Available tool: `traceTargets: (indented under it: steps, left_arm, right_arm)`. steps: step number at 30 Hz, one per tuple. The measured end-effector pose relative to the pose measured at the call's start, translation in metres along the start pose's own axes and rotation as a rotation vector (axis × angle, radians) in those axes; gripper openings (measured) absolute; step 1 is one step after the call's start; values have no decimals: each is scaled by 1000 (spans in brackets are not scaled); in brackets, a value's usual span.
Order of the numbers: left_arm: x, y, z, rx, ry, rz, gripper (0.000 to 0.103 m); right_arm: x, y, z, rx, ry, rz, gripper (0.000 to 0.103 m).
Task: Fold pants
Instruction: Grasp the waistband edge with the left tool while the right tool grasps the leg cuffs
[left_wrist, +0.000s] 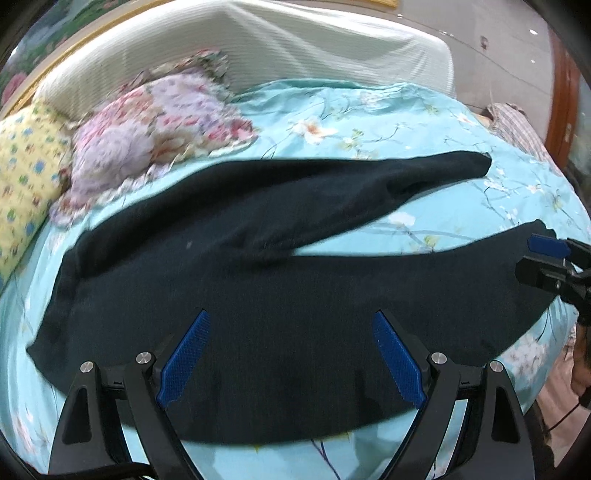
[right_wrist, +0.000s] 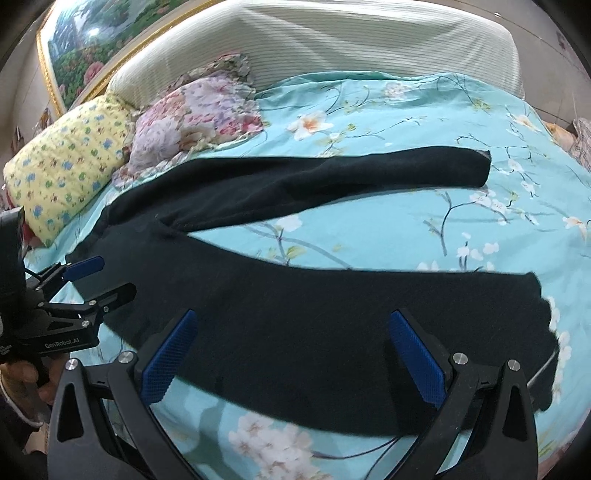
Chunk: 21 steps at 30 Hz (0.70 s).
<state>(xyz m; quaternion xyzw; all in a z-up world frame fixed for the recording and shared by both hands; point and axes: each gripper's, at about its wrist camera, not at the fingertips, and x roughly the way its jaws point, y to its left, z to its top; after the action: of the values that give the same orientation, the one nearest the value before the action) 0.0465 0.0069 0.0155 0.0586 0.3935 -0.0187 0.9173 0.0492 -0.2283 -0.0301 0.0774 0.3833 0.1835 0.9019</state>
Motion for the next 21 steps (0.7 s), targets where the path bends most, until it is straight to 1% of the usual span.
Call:
traceTargets:
  steps: [4, 9, 11, 13, 16, 19, 21]
  left_arm:
    - [8, 1, 27, 56, -14, -12, 90]
    - [26, 3, 60, 103, 1, -46, 90]
    - [34, 4, 69, 121, 7, -56, 90]
    - [45, 4, 80, 143, 23, -79, 90]
    - [60, 3, 94, 186, 40, -108, 90]
    - [78, 2, 108, 226, 72, -133, 90]
    - [93, 2, 121, 246, 89, -164, 90]
  right_arm:
    - [-1, -13, 17, 23, -10, -21, 103]
    - [1, -35, 47, 62, -25, -47, 103]
    - [3, -48, 61, 100, -24, -42, 103]
    - [5, -60, 71, 132, -24, -39, 103]
    - [10, -76, 89, 159, -22, -56, 103]
    - [11, -91, 107, 146, -32, -75, 103]
    - [14, -103, 119, 131, -33, -97, 103]
